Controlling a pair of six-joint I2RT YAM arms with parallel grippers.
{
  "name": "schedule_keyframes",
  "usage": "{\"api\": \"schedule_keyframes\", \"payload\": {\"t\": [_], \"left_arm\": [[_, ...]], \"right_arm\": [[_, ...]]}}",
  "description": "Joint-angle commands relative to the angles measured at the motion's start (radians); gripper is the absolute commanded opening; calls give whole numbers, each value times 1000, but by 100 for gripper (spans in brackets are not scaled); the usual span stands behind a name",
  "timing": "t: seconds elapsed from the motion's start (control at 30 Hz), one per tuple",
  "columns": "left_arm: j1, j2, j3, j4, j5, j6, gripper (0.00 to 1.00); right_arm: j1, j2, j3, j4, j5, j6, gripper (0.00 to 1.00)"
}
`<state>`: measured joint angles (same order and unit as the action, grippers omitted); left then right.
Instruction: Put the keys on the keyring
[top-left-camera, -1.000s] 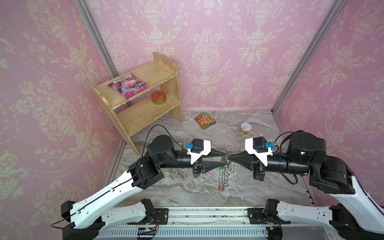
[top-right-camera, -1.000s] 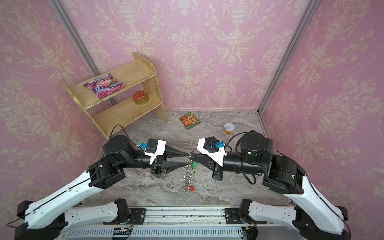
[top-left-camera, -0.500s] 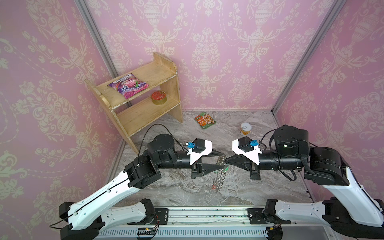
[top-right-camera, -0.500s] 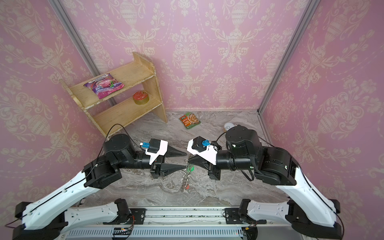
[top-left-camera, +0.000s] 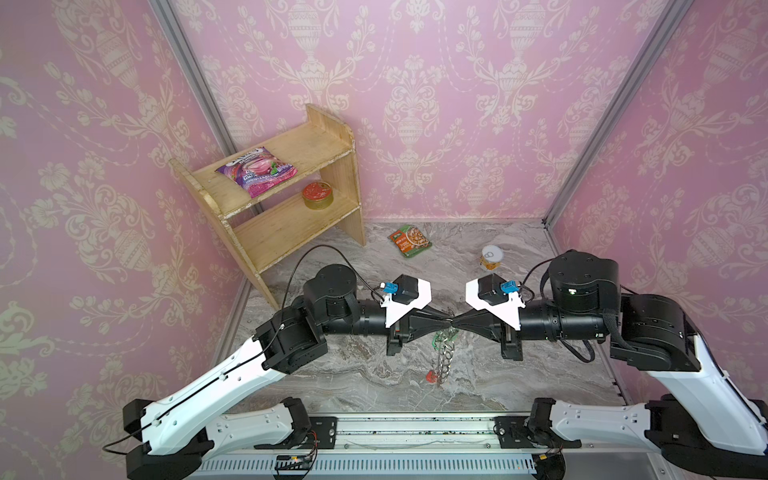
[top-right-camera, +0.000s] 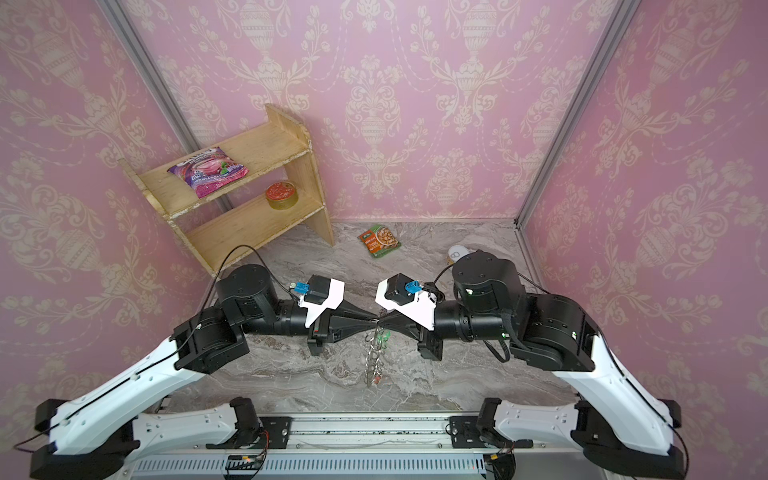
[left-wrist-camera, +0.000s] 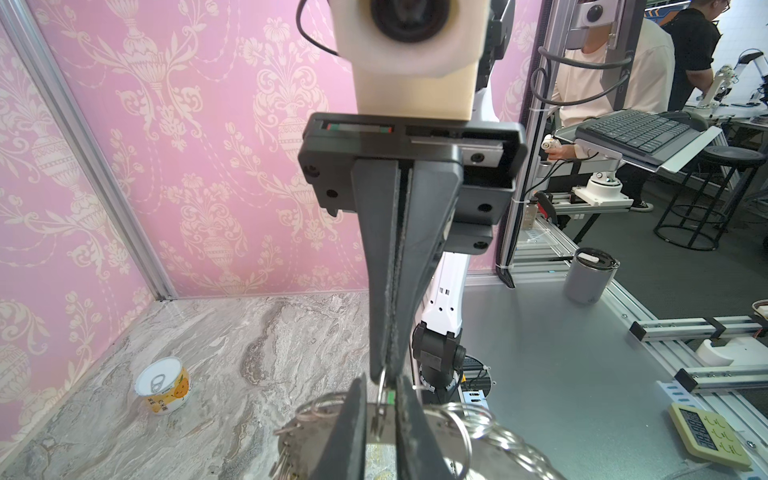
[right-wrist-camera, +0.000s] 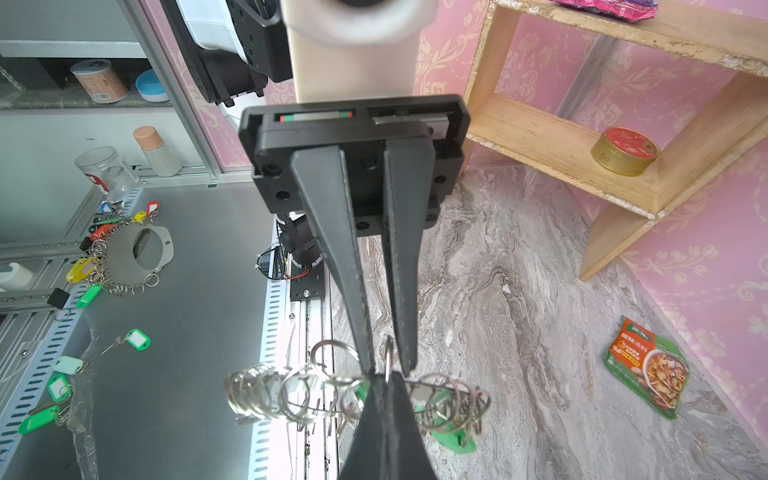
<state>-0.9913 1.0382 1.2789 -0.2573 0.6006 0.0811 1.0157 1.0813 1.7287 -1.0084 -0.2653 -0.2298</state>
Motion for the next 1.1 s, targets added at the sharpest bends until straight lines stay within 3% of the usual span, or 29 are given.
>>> {"api": "schedule_keyframes", "payload": {"t": [0.0,0.1,0.3,0.9,1.07], "left_arm": [[2,-1,32,-9,28,5,14],[2,-2,33,3,26,0,13],[2,-3,36,16,27,-4,20],[2,0,40,9,51,-5,0],[3,-4,37,20,49,3,0]], "right_arm": [[-6,-19,12,47,-23,-8,0],[-8,-19,5,47,-26,-7,0],[-11,-20,-4,47,-26,-9,0],[-13,-25,-4,70,-35,-2,0],[-13,-21,-3,70,-31,1,0]]}}
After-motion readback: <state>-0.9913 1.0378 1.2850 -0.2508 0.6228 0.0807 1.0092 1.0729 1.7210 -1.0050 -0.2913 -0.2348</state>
